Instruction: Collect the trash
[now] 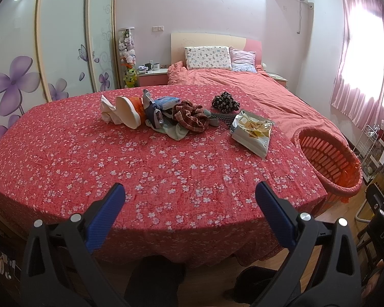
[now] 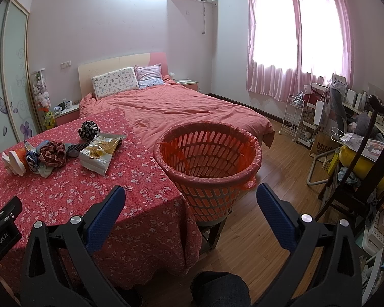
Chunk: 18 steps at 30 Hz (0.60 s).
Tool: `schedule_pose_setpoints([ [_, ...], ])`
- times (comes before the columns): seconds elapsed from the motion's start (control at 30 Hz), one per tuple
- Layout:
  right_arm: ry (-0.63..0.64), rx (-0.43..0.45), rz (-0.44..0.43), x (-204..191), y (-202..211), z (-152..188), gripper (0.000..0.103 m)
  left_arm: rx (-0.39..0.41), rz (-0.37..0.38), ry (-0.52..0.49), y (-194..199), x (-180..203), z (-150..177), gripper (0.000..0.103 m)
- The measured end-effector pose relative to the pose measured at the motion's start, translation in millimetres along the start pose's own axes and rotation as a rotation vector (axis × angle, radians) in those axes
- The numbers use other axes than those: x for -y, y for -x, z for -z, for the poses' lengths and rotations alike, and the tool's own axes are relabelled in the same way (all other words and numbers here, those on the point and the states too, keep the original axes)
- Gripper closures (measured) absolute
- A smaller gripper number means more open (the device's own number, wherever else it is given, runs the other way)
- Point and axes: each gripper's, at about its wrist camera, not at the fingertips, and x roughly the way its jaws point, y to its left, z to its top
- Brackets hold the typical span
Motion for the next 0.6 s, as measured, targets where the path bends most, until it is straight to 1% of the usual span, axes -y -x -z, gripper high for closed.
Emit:
schedule_pose_setpoints([
  [0.6,0.0,0.0,0.001,0.0,-0.6,0.6,0.002,-0.002,0.0,0.001,2.2,-2.0,1.3,0.004],
])
